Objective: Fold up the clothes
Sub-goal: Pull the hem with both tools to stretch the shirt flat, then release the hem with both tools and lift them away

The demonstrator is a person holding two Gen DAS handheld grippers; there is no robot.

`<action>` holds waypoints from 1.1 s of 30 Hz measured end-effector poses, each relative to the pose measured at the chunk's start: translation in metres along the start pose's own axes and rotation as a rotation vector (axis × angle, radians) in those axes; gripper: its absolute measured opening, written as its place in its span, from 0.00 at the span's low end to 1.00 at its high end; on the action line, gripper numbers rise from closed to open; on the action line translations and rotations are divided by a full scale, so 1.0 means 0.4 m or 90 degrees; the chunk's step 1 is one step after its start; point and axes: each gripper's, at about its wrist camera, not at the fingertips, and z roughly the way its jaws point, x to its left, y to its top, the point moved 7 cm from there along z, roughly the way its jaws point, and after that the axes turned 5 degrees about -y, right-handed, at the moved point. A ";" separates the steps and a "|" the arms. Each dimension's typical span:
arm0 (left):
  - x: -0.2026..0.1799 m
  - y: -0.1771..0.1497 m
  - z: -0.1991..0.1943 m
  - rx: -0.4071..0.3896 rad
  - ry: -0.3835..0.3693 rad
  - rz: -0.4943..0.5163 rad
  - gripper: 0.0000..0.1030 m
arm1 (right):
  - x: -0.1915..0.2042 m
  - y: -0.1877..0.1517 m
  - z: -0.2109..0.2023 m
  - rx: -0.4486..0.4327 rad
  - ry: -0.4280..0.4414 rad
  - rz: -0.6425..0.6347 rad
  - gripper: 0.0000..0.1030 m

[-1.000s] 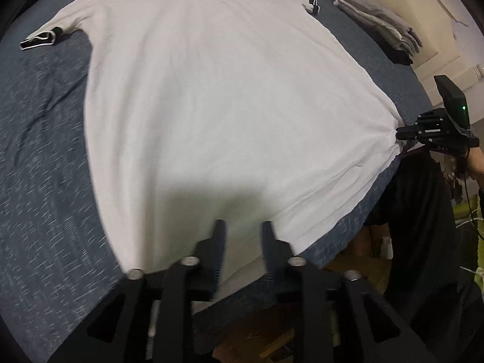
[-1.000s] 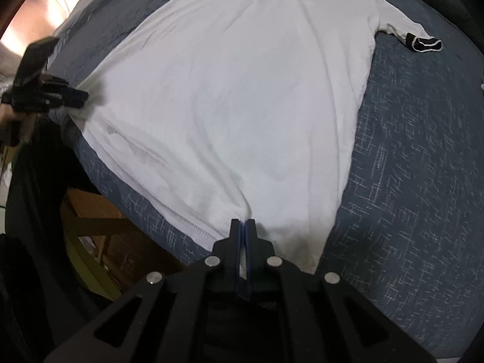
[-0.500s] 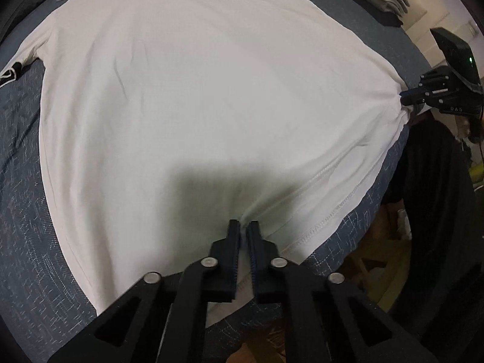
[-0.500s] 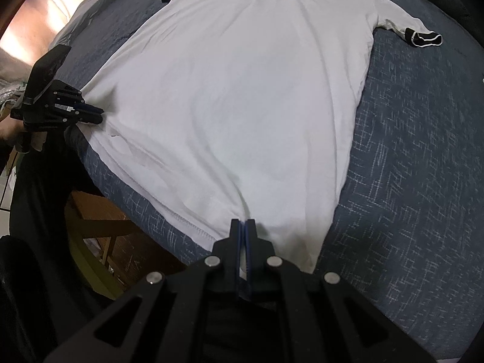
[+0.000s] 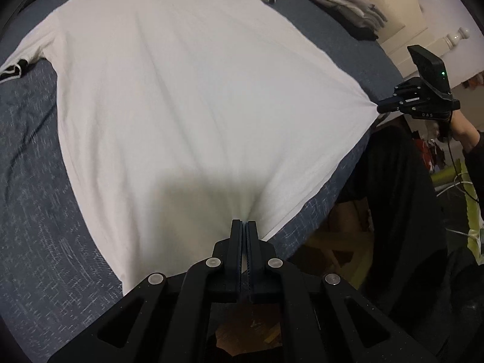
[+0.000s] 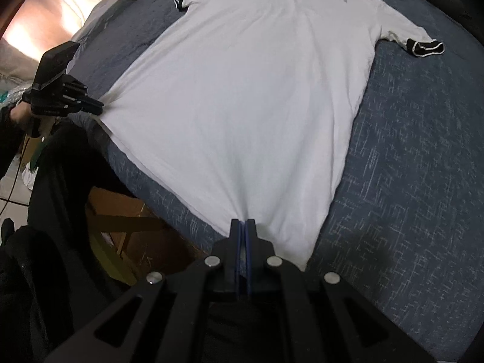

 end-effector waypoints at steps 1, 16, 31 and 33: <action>0.002 0.003 0.012 0.005 -0.001 -0.002 0.02 | 0.002 -0.002 0.012 0.009 -0.002 -0.002 0.02; 0.035 0.054 0.041 0.020 0.010 -0.040 0.04 | -0.005 -0.022 0.051 0.011 0.016 0.031 0.05; 0.277 -0.063 -0.191 -0.102 0.007 -0.249 0.25 | -0.186 -0.073 -0.015 -0.058 0.005 0.222 0.36; 0.281 -0.072 -0.171 -0.097 -0.004 -0.263 0.25 | -0.180 -0.075 -0.001 -0.049 0.006 0.220 0.36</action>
